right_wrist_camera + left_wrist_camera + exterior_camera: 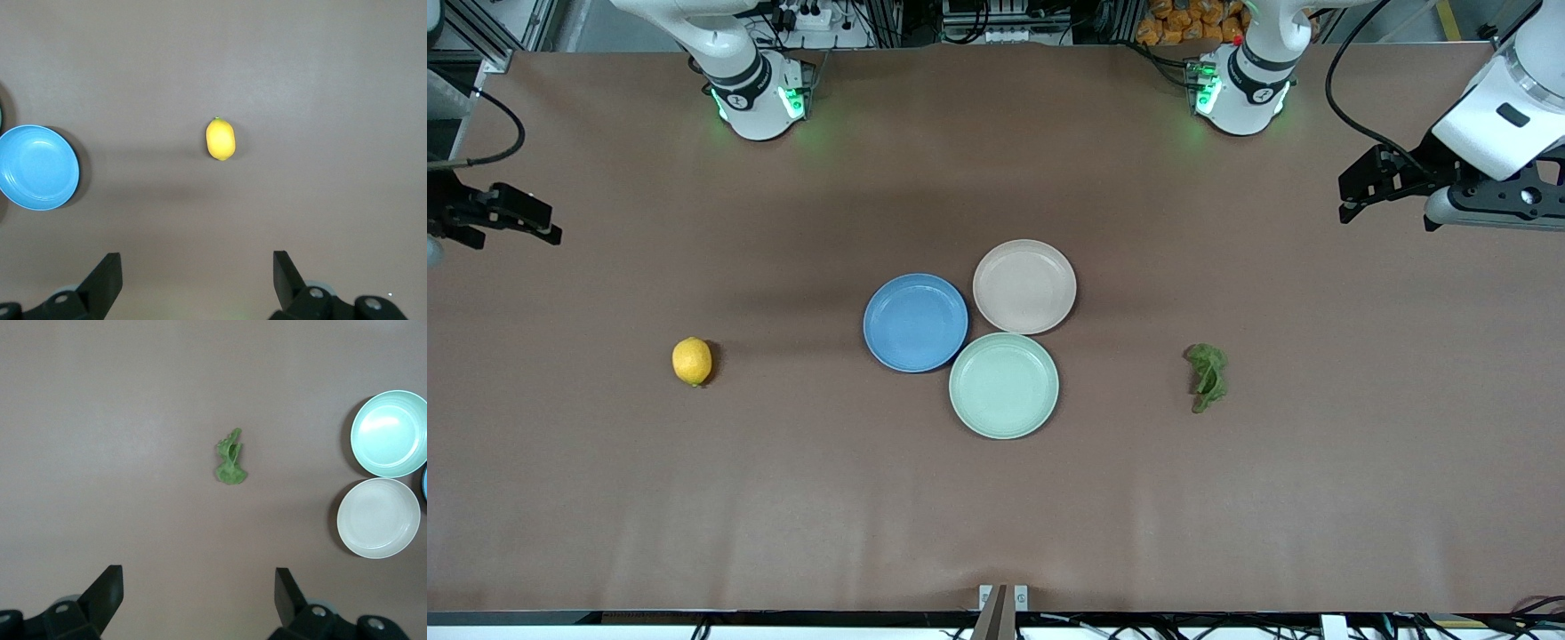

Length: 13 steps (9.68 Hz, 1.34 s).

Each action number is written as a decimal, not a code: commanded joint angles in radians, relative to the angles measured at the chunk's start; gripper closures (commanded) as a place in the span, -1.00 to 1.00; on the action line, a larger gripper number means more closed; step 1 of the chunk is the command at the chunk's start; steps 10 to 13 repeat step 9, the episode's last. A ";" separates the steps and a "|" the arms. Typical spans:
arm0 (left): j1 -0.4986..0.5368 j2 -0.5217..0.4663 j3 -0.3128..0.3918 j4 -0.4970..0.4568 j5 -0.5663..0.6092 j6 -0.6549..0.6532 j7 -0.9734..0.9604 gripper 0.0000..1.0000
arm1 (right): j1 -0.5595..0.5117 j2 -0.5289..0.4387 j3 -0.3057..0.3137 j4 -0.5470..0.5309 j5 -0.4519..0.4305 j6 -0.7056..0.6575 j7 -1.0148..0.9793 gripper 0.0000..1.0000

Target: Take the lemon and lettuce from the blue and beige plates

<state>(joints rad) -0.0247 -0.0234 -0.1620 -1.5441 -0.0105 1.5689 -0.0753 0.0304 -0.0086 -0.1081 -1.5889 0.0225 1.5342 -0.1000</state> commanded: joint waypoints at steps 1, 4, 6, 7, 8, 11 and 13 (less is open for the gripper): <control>0.000 -0.004 0.004 0.012 0.003 -0.001 0.028 -1.00 | -0.032 -0.011 0.024 -0.010 0.022 0.009 0.019 -1.00; 0.000 -0.004 0.004 0.012 0.003 -0.001 0.026 -1.00 | -0.021 -0.007 0.025 -0.008 0.017 0.053 0.013 -1.00; 0.000 -0.004 0.004 0.012 0.003 -0.001 0.026 -1.00 | -0.017 -0.004 0.025 -0.008 0.016 0.078 0.013 -1.00; 0.000 -0.004 0.004 0.012 0.003 -0.001 0.026 -1.00 | -0.012 0.001 0.025 -0.008 0.017 0.089 0.016 -1.00; 0.000 -0.004 0.004 0.012 0.003 -0.001 0.026 -1.00 | -0.010 0.002 0.025 -0.011 0.016 0.110 0.014 -1.00; 0.000 -0.004 0.004 0.012 0.001 -0.001 0.026 -1.00 | -0.010 0.006 0.025 -0.011 0.013 0.119 0.013 -1.00; 0.000 -0.004 0.004 0.012 0.001 -0.001 0.026 -1.00 | -0.010 0.006 0.025 -0.011 0.013 0.119 0.013 -1.00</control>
